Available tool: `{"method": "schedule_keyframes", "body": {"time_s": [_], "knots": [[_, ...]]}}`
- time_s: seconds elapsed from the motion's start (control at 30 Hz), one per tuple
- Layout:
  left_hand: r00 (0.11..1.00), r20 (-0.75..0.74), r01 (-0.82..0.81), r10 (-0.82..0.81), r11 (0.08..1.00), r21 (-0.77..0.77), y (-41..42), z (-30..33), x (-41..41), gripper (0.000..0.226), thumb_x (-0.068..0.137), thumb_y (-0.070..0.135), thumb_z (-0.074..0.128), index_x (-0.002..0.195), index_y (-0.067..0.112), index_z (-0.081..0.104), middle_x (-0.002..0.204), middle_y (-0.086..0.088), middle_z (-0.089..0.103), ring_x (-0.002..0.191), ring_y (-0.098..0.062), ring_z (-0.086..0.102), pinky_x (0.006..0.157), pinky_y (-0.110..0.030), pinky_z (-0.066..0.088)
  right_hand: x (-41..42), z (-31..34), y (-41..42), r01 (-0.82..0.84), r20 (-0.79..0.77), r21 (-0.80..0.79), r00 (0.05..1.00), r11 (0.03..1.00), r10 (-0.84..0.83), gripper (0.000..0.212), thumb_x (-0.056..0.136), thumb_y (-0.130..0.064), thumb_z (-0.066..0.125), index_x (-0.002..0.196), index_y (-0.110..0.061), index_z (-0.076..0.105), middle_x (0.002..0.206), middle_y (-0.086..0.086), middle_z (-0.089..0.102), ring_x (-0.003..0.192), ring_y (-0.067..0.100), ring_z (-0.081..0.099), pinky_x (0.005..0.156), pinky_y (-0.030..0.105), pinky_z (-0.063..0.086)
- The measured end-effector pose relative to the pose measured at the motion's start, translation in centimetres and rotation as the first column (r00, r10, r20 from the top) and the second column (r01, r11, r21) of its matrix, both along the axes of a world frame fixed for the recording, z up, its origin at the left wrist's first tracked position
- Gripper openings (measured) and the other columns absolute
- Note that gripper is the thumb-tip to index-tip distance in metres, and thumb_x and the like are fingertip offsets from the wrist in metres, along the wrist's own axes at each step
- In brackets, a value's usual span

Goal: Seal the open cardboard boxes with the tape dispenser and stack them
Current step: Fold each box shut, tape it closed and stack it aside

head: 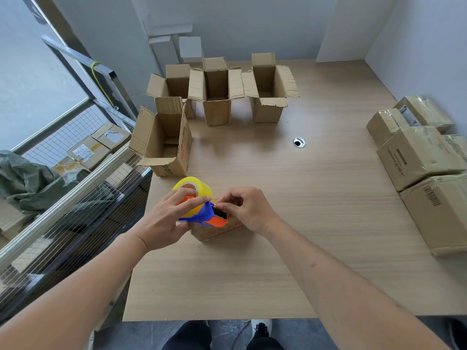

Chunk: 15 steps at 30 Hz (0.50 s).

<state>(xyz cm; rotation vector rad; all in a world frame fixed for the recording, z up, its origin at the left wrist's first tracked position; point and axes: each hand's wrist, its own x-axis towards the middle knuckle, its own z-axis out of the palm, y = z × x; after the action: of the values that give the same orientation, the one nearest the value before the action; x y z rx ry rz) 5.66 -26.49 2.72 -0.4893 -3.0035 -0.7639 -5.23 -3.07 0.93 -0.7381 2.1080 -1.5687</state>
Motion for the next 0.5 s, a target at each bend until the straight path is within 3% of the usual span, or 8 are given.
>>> {"method": "schedule_keyframes", "body": {"time_s": [0.07,0.17,0.3,0.5], "knots": [[1.000,0.005,-0.003,0.003,1.000,0.004,0.04,0.23,-0.05,0.061,0.093,0.027,0.074,0.149,0.022,0.050,0.139,-0.005,0.049,0.128,-0.030,0.049,0.105,-0.049,0.047,-0.10,0.15,0.00,-0.012,-0.111,-0.008,0.994,1.000,0.011,0.011,0.085,-0.014,0.081,0.096,-0.014,0.080,0.078,-0.007,0.073,0.065,0.007,0.067,0.066,0.030,0.057],[1.000,0.022,-0.005,0.005,1.000,0.007,0.20,0.33,0.07,0.061,0.094,0.027,0.073,0.150,0.023,0.049,0.140,-0.005,0.049,0.128,-0.030,0.048,0.106,-0.048,0.046,-0.18,0.55,0.02,-0.029,-0.200,0.001,0.979,1.000,0.028,0.038,0.086,-0.012,0.080,0.123,-0.017,0.074,0.078,-0.009,0.067,0.069,0.004,0.059,0.072,0.025,0.050],[1.000,0.021,-0.023,0.022,1.000,0.019,0.44,0.39,0.49,0.061,0.095,0.036,0.069,0.151,0.024,0.047,0.136,-0.003,0.050,0.123,-0.027,0.050,0.101,-0.044,0.048,-0.13,0.32,-0.09,-0.068,-0.401,0.073,0.911,0.995,0.091,0.007,0.089,-0.008,0.076,0.096,-0.007,0.079,0.088,-0.001,0.063,0.076,0.015,0.061,0.070,0.029,0.050],[0.999,0.039,-0.035,0.035,0.999,0.014,0.54,0.20,0.82,0.065,0.097,0.055,0.055,0.155,0.028,0.042,0.134,0.000,0.049,0.121,-0.024,0.051,0.099,-0.042,0.048,0.60,-0.01,-0.30,-0.016,-0.307,0.089,0.951,0.996,0.043,0.005,0.089,-0.009,0.070,0.088,-0.013,0.072,0.088,-0.004,0.065,0.085,0.015,0.060,0.076,0.031,0.050]]}}
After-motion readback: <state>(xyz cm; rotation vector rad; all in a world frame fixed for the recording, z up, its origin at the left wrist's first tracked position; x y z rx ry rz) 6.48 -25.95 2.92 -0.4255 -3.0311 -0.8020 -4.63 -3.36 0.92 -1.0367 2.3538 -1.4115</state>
